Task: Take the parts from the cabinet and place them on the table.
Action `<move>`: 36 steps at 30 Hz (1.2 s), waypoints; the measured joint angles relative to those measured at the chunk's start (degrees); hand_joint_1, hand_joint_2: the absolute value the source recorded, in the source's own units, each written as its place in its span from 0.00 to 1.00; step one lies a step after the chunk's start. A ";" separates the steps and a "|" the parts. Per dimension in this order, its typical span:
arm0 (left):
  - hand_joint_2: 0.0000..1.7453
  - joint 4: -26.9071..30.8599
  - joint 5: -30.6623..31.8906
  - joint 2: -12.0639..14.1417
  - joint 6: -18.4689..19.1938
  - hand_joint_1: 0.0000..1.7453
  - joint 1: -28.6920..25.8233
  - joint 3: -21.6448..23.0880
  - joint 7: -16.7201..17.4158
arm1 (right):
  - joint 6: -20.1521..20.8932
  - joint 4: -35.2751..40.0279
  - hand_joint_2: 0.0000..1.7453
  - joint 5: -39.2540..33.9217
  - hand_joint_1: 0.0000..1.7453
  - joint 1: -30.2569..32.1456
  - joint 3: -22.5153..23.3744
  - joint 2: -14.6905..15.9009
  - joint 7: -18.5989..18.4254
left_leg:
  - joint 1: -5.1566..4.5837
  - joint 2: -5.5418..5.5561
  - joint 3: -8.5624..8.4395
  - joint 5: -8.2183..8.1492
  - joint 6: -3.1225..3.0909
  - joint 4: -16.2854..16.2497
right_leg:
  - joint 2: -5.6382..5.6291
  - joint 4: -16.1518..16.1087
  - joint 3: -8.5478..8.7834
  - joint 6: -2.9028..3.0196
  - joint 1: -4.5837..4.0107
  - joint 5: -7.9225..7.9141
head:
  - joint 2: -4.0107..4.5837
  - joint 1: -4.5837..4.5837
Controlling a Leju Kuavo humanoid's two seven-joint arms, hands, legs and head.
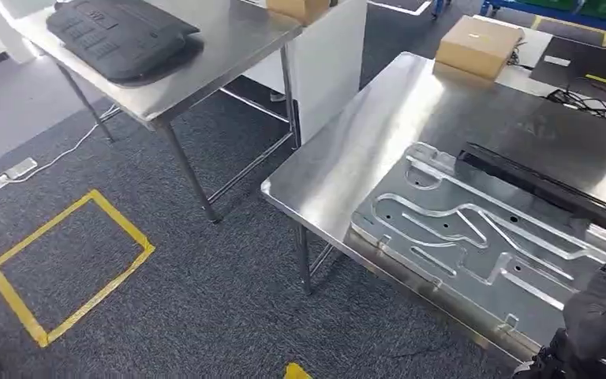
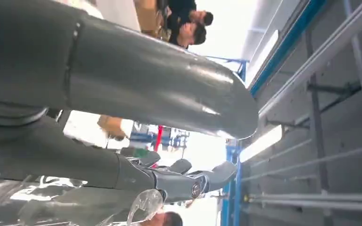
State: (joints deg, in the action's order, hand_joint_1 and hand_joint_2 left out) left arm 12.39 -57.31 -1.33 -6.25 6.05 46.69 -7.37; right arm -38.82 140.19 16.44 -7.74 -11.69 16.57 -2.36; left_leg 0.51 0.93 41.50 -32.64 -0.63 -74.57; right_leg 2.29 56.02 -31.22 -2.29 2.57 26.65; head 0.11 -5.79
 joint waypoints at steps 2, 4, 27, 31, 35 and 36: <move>0.00 0.00 0.00 0.00 0.09 0.00 -0.19 0.02 -0.02 | 0.00 -0.17 0.00 -0.24 0.00 -0.02 0.00 0.02 -0.04 | 0.25 -0.44 -2.29 3.42 0.06 5.19 | 1.55 0.00 0.29 -0.26 0.14 0.21 | 0.00 0.00; 0.00 0.00 -0.04 0.02 0.11 0.00 -0.11 0.02 -0.04 | 0.02 -0.17 0.00 -0.63 0.00 -0.06 0.00 0.09 0.13 | 0.03 -3.87 -8.28 7.74 -0.34 16.32 | 2.88 -0.04 0.82 -0.65 0.23 0.44 | 0.00 -0.02; 0.00 0.00 -0.83 -0.02 0.15 0.00 -0.30 0.07 -0.79 | 0.02 -0.20 0.00 -1.40 0.00 -0.94 -1.33 2.03 1.18 | -1.10 1.25 -7.37 5.44 -0.98 14.31 | -2.64 -1.28 1.06 0.76 -0.65 -0.30 | -0.02 0.11; 0.00 0.00 -0.96 -0.07 0.15 0.00 -0.15 0.09 -0.79 | 0.02 -0.20 0.00 -1.40 0.00 -0.86 -1.60 2.14 1.14 | -0.05 0.02 0.24 1.20 0.02 0.66 | 0.46 -1.26 1.40 0.80 -0.65 0.15 | 0.00 0.09; 0.00 0.00 -0.98 -0.07 0.13 0.00 -0.16 0.13 -0.79 | 0.02 -0.20 0.00 -1.40 0.00 -0.96 -1.88 2.16 1.14 | -0.05 -5.29 -9.18 8.95 -0.36 18.39 | 3.25 -1.31 2.62 -0.07 -0.78 0.90 | 0.00 0.07; 0.00 0.00 -1.01 -0.07 0.15 0.00 0.25 0.22 -0.79 | 0.02 -0.20 0.00 -1.40 0.00 -0.89 -1.95 2.19 1.14 | -0.44 -5.88 -9.48 8.88 -0.42 19.77 | 4.00 -1.10 2.74 -0.64 -1.22 1.47 | 0.00 0.07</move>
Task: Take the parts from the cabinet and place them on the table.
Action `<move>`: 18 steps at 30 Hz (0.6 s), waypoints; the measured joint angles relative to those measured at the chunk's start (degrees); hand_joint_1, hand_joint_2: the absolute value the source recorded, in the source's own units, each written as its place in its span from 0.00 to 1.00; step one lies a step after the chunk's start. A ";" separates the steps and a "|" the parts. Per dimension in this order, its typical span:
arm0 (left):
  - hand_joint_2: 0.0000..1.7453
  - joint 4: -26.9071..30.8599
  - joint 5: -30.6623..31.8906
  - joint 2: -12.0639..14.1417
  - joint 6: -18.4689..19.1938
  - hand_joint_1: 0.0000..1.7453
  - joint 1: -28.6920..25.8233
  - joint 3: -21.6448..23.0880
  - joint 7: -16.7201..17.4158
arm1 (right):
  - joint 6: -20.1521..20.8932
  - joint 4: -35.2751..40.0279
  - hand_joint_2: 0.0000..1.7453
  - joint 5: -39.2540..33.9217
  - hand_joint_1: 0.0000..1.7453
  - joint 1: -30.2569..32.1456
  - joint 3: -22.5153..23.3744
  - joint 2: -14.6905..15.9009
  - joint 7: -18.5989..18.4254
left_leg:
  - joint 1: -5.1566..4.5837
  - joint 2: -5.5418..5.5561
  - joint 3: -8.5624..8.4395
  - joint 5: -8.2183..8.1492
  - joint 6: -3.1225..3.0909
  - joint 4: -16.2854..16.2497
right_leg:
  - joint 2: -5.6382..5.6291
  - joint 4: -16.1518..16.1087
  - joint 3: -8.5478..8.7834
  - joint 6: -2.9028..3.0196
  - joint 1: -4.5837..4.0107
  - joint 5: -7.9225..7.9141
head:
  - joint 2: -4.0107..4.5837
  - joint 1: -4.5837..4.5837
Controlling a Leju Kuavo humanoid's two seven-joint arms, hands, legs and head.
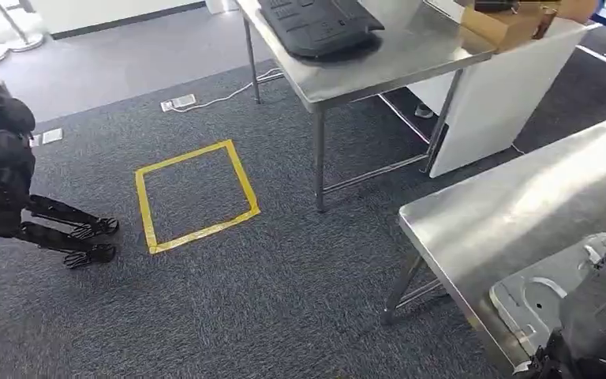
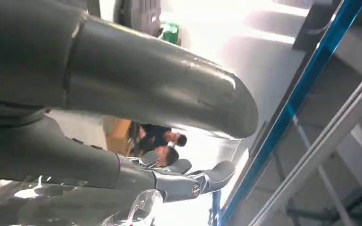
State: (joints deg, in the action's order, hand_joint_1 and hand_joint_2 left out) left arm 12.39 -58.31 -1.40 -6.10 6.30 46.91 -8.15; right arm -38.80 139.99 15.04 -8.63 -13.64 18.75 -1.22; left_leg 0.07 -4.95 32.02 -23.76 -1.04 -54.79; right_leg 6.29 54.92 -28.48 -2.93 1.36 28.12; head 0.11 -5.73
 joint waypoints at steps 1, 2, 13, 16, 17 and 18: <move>0.00 0.00 -0.04 -0.02 0.00 0.00 0.19 0.09 -0.02 | 0.00 0.00 0.00 -0.04 0.00 0.04 -0.04 0.11 -0.04 | -0.04 0.69 0.09 0.08 -0.40 -0.12 | 0.50 -0.28 0.24 -0.25 0.09 0.09 | -0.02 0.07; 0.00 0.00 -0.09 -0.02 0.00 0.00 0.10 0.17 -0.02 | 0.00 0.00 0.00 -0.13 0.00 -0.14 -0.13 0.24 -0.18 | -0.28 1.53 0.34 -0.17 -0.73 -0.12 | 1.22 -0.47 0.74 -0.64 0.12 0.26 | 0.00 0.02; 0.00 0.00 -0.11 -0.24 0.00 0.00 -0.40 0.81 -0.04 | 0.00 0.00 0.00 -0.22 0.00 0.58 -0.76 0.59 -0.11 | -0.18 10.54 -1.08 0.05 -2.67 0.44 | -7.22 7.48 -5.32 -1.26 0.57 0.31 | 0.00 0.13; 0.00 0.00 -0.07 -0.22 0.07 0.00 -0.18 0.81 -0.28 | 0.00 -0.02 0.00 -0.31 0.00 0.66 -0.83 0.66 -0.09 | -0.39 12.95 -0.40 -0.48 -1.72 -0.22 | -11.33 1.32 -3.10 -0.64 1.27 -1.36 | -0.02 0.15; 0.00 0.00 -0.04 -0.22 0.15 0.00 -0.27 0.83 -0.35 | 0.00 -0.02 0.00 -0.33 0.00 0.63 -0.87 0.66 -0.09 | -0.34 13.54 -0.28 -0.30 -1.44 0.06 | -10.73 1.34 -3.04 -0.26 0.94 -1.27 | -0.02 0.13; 0.00 0.00 -0.04 -0.22 0.15 0.00 -0.45 0.83 -0.39 | 0.02 -0.04 0.00 -0.33 0.00 0.51 -0.94 0.66 -0.09 | -0.06 14.26 -0.11 -0.23 -1.18 0.20 | -9.86 1.34 -2.95 0.18 0.68 -1.19 | 0.00 0.13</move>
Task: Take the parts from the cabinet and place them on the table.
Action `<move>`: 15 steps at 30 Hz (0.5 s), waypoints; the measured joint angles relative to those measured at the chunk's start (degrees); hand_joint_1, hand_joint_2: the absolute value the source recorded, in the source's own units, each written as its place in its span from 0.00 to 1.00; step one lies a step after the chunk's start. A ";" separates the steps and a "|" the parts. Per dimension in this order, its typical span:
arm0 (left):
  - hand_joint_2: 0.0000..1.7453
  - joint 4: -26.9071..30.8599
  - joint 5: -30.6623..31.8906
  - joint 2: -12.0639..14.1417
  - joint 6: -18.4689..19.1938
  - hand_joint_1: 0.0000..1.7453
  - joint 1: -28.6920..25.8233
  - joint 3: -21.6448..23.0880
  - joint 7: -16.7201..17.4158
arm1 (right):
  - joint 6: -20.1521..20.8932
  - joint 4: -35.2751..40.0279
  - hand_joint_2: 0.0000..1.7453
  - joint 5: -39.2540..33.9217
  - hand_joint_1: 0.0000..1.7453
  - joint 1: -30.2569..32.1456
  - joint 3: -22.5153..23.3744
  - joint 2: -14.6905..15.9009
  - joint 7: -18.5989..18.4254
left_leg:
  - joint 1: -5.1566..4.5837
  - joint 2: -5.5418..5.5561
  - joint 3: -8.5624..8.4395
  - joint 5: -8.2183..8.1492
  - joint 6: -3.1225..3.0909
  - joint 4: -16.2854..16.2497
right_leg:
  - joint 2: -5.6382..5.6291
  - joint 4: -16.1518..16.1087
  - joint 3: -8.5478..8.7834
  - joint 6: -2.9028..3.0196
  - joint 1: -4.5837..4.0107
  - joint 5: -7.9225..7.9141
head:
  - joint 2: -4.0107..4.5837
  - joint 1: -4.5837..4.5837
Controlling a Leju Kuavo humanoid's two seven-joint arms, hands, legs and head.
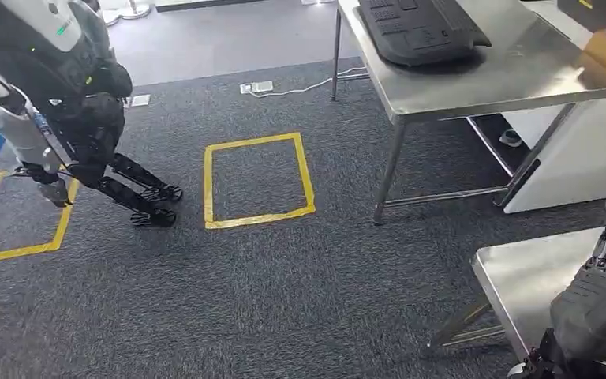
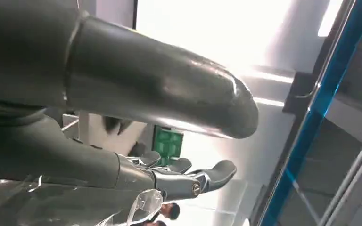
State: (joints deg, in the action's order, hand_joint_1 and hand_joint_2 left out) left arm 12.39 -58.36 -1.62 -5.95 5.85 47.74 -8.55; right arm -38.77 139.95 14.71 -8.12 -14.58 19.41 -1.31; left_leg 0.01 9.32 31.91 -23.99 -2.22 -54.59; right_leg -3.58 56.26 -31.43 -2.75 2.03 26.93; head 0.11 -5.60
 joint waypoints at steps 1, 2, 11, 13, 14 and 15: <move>0.00 0.00 0.00 0.04 0.00 0.00 -0.16 0.04 0.00 | 0.02 -0.07 0.00 0.00 0.00 -0.20 -0.04 0.00 0.00 | 0.17 0.70 0.08 -0.07 0.20 -0.16 | 0.95 -0.18 0.16 0.54 0.28 -0.14 | 0.00 0.00; 0.00 0.00 0.00 0.02 0.00 0.00 -0.36 0.07 -0.02 | 0.07 -0.09 0.00 0.00 0.00 -0.28 -0.09 0.02 0.00 | 0.10 -1.44 0.11 -0.60 0.38 -1.09 | 1.65 -0.31 0.44 0.84 0.19 -0.17 | 0.00 -0.02; 0.00 0.00 0.07 0.00 0.37 0.00 -0.03 0.18 -0.22 | 0.37 -0.28 0.00 -0.15 0.00 -0.57 -0.59 0.22 -0.02 | -0.75 -11.98 1.91 -0.26 -0.44 -3.65 | 8.80 -0.36 2.04 1.66 -0.93 1.28 | 0.00 -0.02; 0.00 0.00 -0.04 0.00 0.50 0.00 0.34 0.20 -0.42 | 0.55 -0.31 0.00 -0.20 0.00 -0.63 -0.63 0.26 -0.04 | -1.65 -14.54 0.87 0.08 -1.01 -0.55 | 9.92 -0.42 2.61 1.03 -1.15 1.81 | 0.00 -0.02; 0.00 0.00 -0.09 0.02 0.59 0.00 0.44 0.20 -0.50 | 0.59 -0.39 0.00 -0.26 0.00 -0.67 -0.68 0.35 -0.09 | -1.88 -13.72 1.02 -0.04 -1.23 -0.61 | 10.70 -0.46 2.69 0.75 -0.97 1.96 | 0.00 -0.02; 0.00 0.00 -0.11 0.02 0.68 0.00 0.40 0.20 -0.57 | 0.79 -0.46 0.00 -0.31 0.00 -0.90 -0.85 0.37 -0.15 | -2.02 -13.04 1.11 0.04 -1.44 -0.57 | 11.43 -0.79 2.97 0.60 -0.84 1.96 | 0.00 -0.02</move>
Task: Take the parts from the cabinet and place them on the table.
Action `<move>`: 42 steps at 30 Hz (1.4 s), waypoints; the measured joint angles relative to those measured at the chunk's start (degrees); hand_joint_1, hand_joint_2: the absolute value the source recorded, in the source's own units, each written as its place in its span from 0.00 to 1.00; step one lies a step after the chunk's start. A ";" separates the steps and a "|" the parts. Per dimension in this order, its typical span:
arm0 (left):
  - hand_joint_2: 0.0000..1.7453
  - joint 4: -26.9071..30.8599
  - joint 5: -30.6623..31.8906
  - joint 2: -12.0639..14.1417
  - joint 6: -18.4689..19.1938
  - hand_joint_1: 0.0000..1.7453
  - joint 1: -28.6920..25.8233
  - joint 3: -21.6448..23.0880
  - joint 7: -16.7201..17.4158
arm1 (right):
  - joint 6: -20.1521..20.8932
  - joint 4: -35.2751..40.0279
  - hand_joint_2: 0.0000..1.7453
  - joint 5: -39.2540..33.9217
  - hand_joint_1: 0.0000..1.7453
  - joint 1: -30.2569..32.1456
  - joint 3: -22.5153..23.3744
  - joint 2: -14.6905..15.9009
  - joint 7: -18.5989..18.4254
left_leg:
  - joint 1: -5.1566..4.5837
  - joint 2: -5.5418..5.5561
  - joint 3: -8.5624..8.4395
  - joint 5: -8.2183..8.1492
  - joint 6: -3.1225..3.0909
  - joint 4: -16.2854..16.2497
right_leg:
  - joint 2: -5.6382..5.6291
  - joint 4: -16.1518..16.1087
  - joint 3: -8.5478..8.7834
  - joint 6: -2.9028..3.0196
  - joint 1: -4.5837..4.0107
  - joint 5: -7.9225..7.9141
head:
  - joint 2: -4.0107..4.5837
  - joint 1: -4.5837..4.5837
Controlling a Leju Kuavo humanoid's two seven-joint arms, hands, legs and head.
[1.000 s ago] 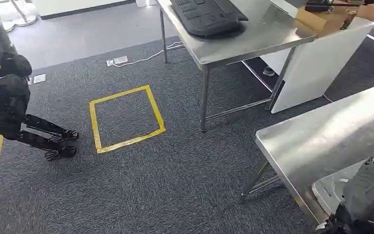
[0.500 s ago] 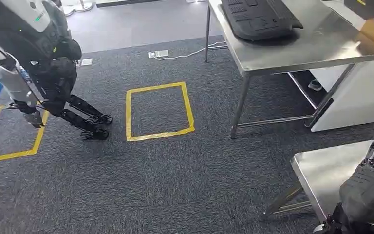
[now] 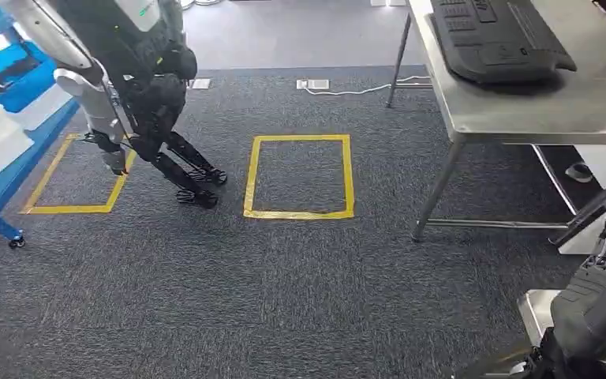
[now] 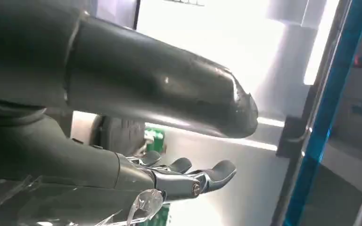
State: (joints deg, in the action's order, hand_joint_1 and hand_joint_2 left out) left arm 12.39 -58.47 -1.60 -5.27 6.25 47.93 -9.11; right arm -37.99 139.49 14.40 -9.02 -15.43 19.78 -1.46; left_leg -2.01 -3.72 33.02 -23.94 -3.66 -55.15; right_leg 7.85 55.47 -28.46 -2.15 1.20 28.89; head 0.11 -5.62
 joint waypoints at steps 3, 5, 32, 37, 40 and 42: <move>0.00 0.00 -0.07 -0.04 0.20 0.00 -0.41 0.00 -0.18 | 0.33 -0.11 0.00 -0.02 0.00 -0.57 -0.48 0.07 -0.04 | 1.02 2.31 -1.82 1.02 -0.53 1.98 | -4.09 1.94 0.11 -0.68 0.05 1.84 | 0.00 0.09; 0.00 0.00 -0.13 -0.07 0.20 0.00 0.02 0.00 -0.20 | 0.39 -0.11 0.00 -0.04 0.00 -0.52 -0.55 0.37 -0.09 | 1.04 3.68 -1.84 1.09 -1.01 1.95 | -7.09 10.70 -4.16 -0.73 0.08 6.30 | 0.00 0.11; 0.00 0.00 -0.52 -0.20 0.52 0.00 -0.25 0.13 -0.61 | 1.57 -1.35 0.00 -1.82 0.00 -2.01 -1.94 0.92 -1.29 | 0.01 1.79 -1.61 1.04 -1.07 1.72 | 1.38 -0.77 1.41 -0.28 -0.79 0.84 | -0.02 0.13; 0.00 -0.02 -0.74 -0.50 0.50 0.00 -0.07 0.13 -0.63 | 1.60 -1.73 0.00 -2.27 0.00 -1.04 -2.12 1.29 -1.38 | 0.61 5.67 -2.07 1.48 -1.47 2.33 | -7.34 15.79 -6.54 -0.95 -0.09 7.92 | -0.02 0.24; 0.00 -0.02 -1.03 -0.66 0.48 0.00 -0.36 0.13 -0.63 | 1.53 -1.99 0.00 -2.67 0.00 -0.75 -2.18 1.31 -1.22 | 0.91 8.53 -2.36 1.32 -1.21 2.13 | -7.59 10.14 -5.47 -1.35 0.19 2.38 | -0.02 0.24; 0.00 -0.02 -1.22 -0.66 0.48 0.00 -0.42 0.13 -0.63 | 1.38 -2.03 0.00 -3.46 0.00 -0.23 -2.16 1.44 -0.90 | 1.24 10.33 -2.46 0.98 -0.49 1.59 | -10.12 -0.05 -1.24 -1.91 0.90 -2.20 | -0.02 0.24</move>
State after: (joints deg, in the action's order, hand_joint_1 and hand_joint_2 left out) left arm 12.37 -59.69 -2.25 -4.79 5.83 48.06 -9.75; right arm -36.61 137.46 10.95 -9.25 -17.59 21.22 -2.36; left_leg -0.77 6.61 30.56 -22.97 -4.14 -53.57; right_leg -2.26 55.42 -29.70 -4.06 2.10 26.69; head 0.09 -5.38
